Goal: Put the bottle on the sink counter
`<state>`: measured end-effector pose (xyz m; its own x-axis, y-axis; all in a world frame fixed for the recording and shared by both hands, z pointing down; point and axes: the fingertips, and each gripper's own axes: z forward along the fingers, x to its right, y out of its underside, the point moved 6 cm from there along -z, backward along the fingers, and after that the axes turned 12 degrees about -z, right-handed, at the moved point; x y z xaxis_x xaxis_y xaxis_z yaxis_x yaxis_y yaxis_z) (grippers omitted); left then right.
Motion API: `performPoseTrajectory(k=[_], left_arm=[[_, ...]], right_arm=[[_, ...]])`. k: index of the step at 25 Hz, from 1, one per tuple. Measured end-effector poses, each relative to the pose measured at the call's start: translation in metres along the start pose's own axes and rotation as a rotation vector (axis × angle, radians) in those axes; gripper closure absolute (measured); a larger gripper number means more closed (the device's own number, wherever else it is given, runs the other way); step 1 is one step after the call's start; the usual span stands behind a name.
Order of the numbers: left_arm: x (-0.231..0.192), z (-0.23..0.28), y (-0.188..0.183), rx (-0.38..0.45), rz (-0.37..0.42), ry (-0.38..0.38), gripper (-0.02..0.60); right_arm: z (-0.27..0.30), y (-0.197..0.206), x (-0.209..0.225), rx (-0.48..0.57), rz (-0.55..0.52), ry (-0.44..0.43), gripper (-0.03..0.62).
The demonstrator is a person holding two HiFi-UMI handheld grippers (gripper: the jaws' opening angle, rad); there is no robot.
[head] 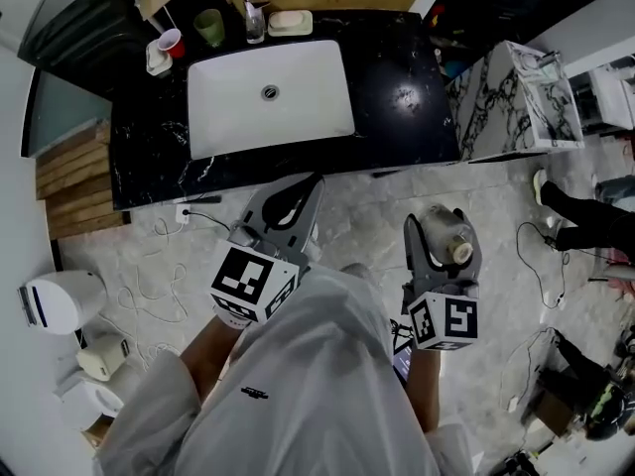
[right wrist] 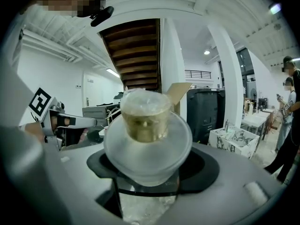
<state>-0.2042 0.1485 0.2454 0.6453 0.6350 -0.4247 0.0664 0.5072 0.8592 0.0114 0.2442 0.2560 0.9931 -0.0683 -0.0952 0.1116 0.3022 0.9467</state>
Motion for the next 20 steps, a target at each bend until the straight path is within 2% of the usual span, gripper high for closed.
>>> performPoseTrajectory(k=[10,20], left_arm=[[-0.028,0.009,-0.010,0.005,-0.049,0.005,0.575],[-0.040,0.044,-0.024,0.023,-0.041,-0.059,0.575]], right_arm=[[0.030,-0.010,-0.011,-0.028,-0.015,-0.009,0.249],[0.079,-0.010,0.013,-0.009,-0.011,-0.078,0.249]])
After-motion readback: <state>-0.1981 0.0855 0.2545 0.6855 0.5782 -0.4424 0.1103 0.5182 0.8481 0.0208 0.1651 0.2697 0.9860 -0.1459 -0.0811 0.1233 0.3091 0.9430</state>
